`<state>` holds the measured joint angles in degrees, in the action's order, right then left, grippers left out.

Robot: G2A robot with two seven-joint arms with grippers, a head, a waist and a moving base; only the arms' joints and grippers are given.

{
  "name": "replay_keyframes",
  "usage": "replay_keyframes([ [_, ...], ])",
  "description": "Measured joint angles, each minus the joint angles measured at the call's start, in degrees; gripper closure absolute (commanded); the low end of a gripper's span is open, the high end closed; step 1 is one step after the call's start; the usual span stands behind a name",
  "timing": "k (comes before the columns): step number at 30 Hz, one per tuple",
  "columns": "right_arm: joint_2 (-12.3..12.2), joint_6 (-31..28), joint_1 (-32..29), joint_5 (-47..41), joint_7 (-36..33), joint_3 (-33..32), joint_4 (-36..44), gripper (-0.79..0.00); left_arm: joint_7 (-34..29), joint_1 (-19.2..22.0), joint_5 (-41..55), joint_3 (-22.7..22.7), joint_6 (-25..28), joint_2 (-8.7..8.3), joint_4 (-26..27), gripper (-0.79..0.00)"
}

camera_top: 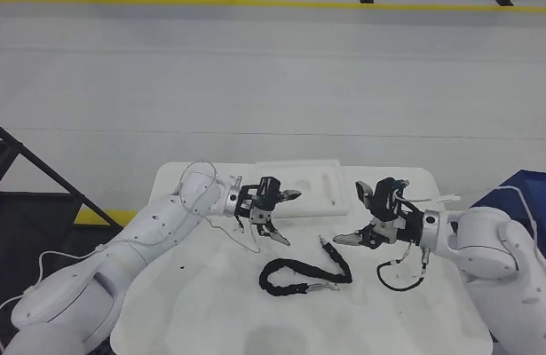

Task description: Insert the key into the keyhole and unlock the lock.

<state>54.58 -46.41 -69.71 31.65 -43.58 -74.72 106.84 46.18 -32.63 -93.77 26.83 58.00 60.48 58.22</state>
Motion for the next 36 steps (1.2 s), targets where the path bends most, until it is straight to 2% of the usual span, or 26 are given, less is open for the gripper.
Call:
replay_keyframes([
  [7,0.2,-5.8,10.9,-6.8,-4.0,4.6,-8.4,-0.785,0.1,5.5,7.4,0.6,0.0,-4.00,-1.5,-0.785],
  [15,-0.1,-7.3,18.2,-12.3,-7.0,6.9,-10.5,-0.785,0.1,11.9,15.3,-2.5,0.0,-6.61,-1.5,-0.785],
  [25,-1.2,-6.6,25.3,-15.6,-7.7,11.7,-14.1,-0.785,0.1,18.3,21.7,-9.4,0.0,-8.09,-2.3,-0.785],
  [36,-1.3,-6.7,25.7,-15.9,-7.6,12.0,-14.4,-0.785,0.1,18.5,22.0,-9.7,0.0,-8.19,-2.3,-0.785],
])
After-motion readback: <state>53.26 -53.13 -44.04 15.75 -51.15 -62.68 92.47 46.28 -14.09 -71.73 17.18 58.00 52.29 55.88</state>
